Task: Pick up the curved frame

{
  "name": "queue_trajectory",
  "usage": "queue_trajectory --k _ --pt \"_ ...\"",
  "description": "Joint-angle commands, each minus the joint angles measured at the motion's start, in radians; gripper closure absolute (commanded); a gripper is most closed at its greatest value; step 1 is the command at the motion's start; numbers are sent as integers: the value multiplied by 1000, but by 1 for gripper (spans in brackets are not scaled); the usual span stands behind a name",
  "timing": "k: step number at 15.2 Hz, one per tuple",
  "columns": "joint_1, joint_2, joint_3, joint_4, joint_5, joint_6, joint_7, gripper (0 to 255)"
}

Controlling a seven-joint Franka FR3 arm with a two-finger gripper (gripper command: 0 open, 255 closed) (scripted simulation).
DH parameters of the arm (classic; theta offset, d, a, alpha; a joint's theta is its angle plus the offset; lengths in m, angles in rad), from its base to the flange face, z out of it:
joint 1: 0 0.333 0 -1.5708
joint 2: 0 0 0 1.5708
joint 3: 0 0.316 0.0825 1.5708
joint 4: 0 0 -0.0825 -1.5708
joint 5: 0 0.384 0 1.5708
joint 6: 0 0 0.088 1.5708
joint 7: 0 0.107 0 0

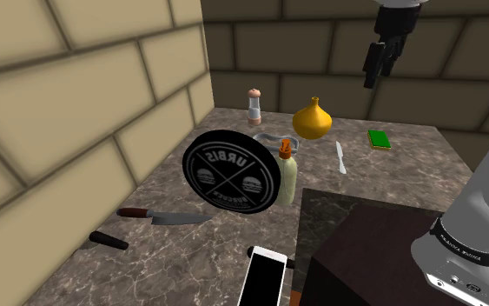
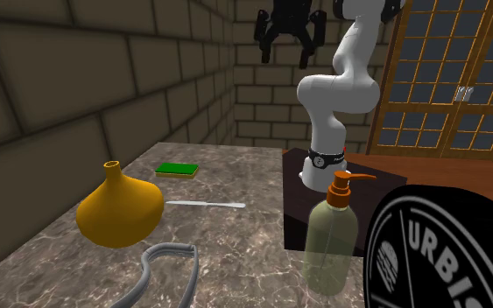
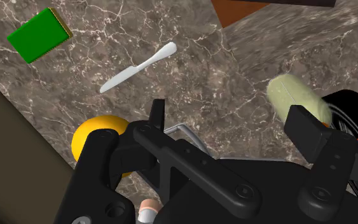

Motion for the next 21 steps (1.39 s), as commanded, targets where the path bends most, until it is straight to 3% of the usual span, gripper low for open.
queue_trajectory --k 1,11,21 --pt "0 0 0 0 0 0 0 0" --pt "-6 399 -23 115 -19 210 -27 0" --pt "-11 816 -34 356 -25 313 -57 0"
